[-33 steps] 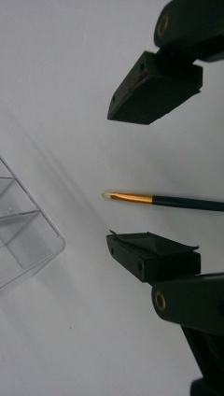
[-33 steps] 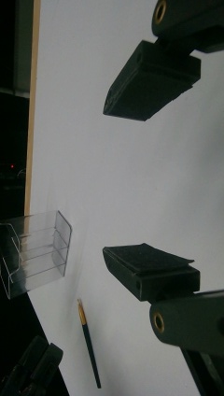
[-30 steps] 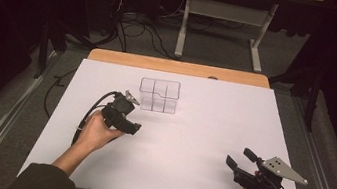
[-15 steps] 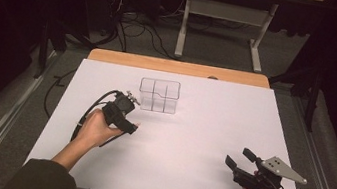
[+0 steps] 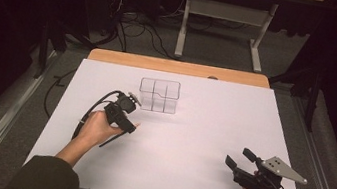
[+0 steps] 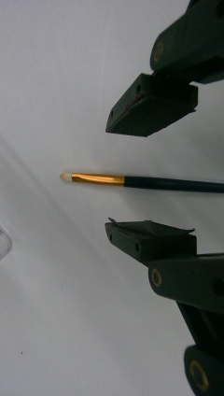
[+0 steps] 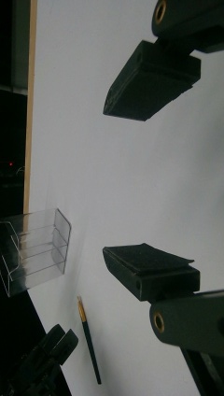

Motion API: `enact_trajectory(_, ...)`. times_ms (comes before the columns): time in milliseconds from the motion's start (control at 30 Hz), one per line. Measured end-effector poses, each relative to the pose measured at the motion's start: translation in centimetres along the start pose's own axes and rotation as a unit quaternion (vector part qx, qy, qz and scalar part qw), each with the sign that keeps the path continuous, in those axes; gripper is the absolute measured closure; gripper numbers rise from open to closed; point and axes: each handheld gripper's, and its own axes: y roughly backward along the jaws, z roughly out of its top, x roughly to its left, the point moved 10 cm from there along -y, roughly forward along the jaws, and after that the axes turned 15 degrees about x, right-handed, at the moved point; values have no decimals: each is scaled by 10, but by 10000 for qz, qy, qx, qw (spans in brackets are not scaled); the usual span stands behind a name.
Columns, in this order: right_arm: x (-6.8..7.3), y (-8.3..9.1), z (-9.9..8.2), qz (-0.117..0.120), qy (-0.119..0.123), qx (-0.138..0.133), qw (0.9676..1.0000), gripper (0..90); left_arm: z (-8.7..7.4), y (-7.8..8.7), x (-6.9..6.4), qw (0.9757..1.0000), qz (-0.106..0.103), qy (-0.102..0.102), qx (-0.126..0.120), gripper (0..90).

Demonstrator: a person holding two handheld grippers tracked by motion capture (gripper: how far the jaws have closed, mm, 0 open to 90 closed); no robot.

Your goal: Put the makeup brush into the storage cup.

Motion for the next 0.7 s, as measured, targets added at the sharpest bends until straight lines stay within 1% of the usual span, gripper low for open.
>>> enact_trajectory(33,0,0,0,-1,1,2,10000,290,-1,-1,1,10000,5,-38,63,477)
enact_trajectory(67,0,0,0,1,13,-1,10000,290,0,-2,0,10000,-10,5,43,489)
enact_trajectory(100,0,0,0,2,9,-4,10000,290,-1,-3,0,10000,-1,-27,89,489)
enact_trajectory(200,0,0,0,-1,7,4,10000,290,0,-5,0,9999,-8,-14,126,512)
enact_trajectory(233,0,0,0,-1,7,4,10000,290,-1,-6,1,9998,-17,-34,176,512)
enact_trajectory(367,1,0,0,7,25,-1,10000,290,0,-9,1,9997,-55,54,221,567)
enact_trajectory(433,1,0,0,16,24,6,10000,290,-1,-10,2,9996,-71,33,267,582)
enact_trajectory(500,2,0,1,30,28,-18,10000,290,0,-11,2,9996,-79,68,261,591)
enact_trajectory(567,2,1,1,33,43,-28,10000,290,-1,-12,3,9994,-85,50,336,596)
enact_trajectory(600,2,1,1,40,47,-35,10000,290,-1,-14,3,9994,-88,76,335,599)
enact_trajectory(633,2,1,1,37,47,-29,10000,290,-2,-15,3,9992,-100,36,382,600)
enact_trajectory(700,2,1,1,45,42,-31,10000,290,-2,-16,3,9991,-98,30,404,600)
